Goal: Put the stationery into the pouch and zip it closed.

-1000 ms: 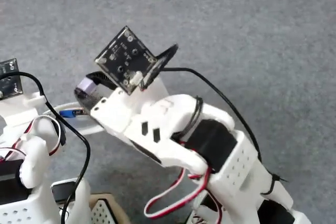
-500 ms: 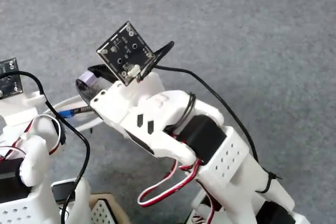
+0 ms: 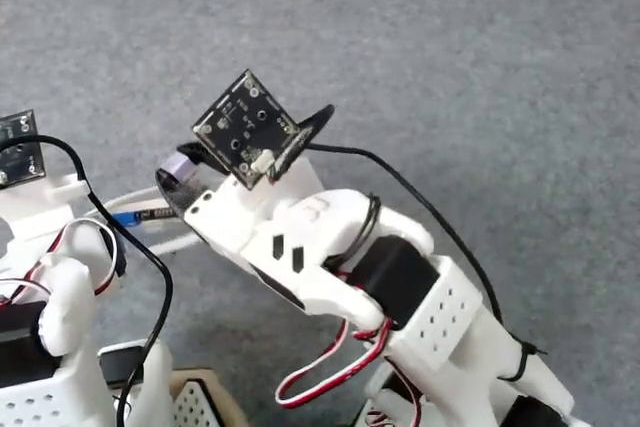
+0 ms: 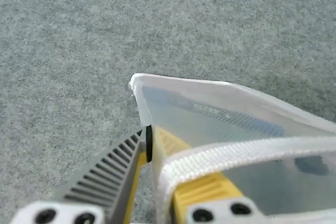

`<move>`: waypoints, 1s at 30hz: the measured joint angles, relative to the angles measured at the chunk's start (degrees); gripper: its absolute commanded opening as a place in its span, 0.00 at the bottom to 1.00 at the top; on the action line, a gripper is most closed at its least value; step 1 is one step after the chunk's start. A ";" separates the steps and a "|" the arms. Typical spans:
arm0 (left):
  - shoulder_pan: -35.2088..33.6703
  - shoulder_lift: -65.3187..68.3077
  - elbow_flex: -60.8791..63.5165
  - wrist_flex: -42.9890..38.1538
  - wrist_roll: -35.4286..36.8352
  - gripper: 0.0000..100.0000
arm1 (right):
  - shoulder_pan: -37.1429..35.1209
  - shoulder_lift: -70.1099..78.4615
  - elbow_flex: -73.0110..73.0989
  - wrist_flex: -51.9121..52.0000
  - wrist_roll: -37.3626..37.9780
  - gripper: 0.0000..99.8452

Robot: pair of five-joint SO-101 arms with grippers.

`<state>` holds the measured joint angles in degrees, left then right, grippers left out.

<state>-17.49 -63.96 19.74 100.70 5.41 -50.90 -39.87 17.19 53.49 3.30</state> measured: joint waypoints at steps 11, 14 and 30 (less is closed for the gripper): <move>0.00 0.00 0.00 0.00 0.09 0.03 | 0.00 2.29 0.62 -15.21 0.18 0.01; 0.00 0.00 0.00 0.00 0.09 0.03 | 0.00 2.73 1.93 -16.00 -3.43 0.01; 0.00 0.00 0.00 0.00 -0.09 0.03 | 3.43 -2.73 16.62 -16.35 -6.07 0.01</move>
<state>-17.49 -63.96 19.74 100.70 5.32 -47.47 -42.59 33.80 37.14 -2.77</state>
